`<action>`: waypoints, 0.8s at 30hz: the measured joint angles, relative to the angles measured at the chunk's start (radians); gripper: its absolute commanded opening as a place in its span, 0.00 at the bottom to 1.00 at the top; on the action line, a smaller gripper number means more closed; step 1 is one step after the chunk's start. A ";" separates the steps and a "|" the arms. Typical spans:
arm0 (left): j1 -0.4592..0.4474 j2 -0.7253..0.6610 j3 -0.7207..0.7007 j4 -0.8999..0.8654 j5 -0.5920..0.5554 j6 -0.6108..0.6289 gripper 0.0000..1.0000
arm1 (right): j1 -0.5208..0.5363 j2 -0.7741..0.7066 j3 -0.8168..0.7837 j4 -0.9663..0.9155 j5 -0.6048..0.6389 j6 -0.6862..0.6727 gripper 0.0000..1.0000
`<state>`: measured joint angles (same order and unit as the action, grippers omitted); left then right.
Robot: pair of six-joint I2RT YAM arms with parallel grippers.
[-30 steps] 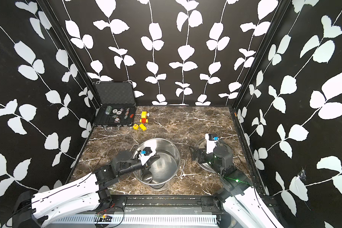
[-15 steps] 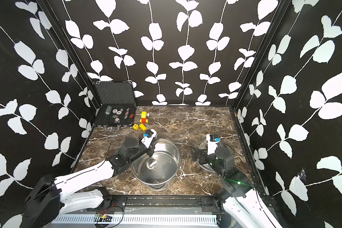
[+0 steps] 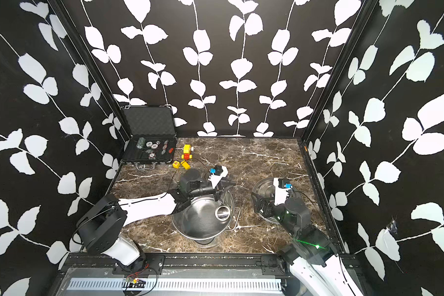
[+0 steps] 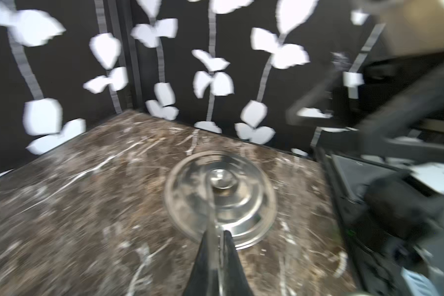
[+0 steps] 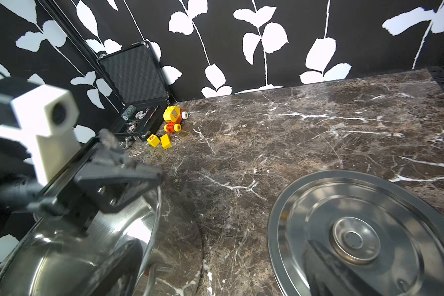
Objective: Stir the soup with a spoon
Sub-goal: Stir the soup in the pan with a stick.
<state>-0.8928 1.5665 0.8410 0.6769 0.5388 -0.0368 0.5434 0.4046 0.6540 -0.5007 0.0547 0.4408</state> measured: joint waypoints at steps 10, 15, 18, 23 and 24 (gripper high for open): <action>-0.095 -0.274 -0.155 -0.254 0.034 0.110 0.00 | 0.000 0.027 -0.005 0.011 0.005 0.000 0.99; -0.109 -0.454 -0.275 -0.375 -0.035 0.115 0.00 | 0.000 0.051 -0.018 0.030 -0.004 0.000 0.99; -0.112 -0.572 -0.336 -0.408 -0.120 0.106 0.00 | 0.000 0.068 -0.019 0.044 -0.012 0.000 0.99; -0.111 -0.702 -0.380 -0.477 -0.333 0.108 0.00 | 0.000 0.084 -0.019 0.055 -0.019 0.000 0.99; -0.108 -0.711 -0.380 -0.488 -0.380 0.109 0.00 | 0.000 0.085 -0.019 0.056 -0.021 0.000 0.99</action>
<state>-1.0012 0.8558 0.4606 0.1886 0.1589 0.0719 0.5434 0.4892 0.6346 -0.4446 0.0341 0.4412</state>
